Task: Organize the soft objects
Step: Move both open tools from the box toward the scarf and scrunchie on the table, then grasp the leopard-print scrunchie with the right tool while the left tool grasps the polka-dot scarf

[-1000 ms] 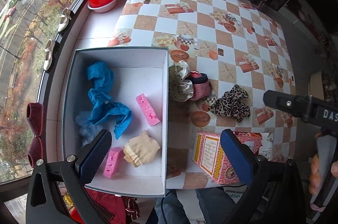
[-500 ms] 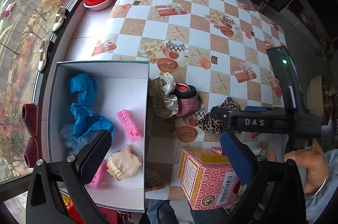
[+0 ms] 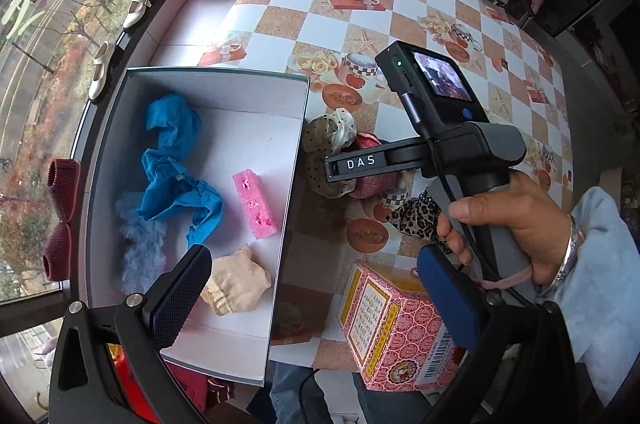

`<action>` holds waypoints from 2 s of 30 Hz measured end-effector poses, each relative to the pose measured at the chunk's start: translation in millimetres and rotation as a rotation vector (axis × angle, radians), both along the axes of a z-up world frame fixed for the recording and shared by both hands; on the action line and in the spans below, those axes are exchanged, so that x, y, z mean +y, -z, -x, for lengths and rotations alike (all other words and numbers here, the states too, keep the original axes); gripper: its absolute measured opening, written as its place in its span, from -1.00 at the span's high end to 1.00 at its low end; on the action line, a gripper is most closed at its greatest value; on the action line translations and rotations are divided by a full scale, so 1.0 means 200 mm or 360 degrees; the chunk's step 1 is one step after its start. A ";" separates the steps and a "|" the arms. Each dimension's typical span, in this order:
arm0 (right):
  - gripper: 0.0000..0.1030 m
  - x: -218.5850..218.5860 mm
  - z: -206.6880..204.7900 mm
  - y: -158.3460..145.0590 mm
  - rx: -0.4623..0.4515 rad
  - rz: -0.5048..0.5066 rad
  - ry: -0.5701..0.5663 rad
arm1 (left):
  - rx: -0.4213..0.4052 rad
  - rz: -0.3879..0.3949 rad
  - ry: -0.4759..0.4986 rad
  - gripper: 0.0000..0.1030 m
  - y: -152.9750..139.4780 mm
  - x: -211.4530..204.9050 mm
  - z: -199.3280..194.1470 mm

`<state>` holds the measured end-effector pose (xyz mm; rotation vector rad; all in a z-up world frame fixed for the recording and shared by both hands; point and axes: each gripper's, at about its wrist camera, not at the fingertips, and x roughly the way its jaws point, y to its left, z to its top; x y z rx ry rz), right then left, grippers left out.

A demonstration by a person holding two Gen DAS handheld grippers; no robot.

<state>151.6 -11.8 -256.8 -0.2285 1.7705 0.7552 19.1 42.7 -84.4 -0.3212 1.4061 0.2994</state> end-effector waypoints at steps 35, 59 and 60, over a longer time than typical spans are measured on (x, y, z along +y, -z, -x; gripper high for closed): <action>-1.00 -0.93 0.06 -0.03 -0.0218 0.0194 0.0294 | 0.0467 0.0238 0.0028 -0.99 0.53 -0.16 -0.63; 0.15 -1.22 0.28 0.03 -0.0298 0.0261 0.0384 | 0.0796 0.0277 0.0386 0.34 0.92 -0.34 -0.74; 0.17 -1.27 0.26 0.02 -0.0304 0.0280 0.0446 | 0.0772 0.0316 0.0409 0.38 0.90 -0.36 -0.75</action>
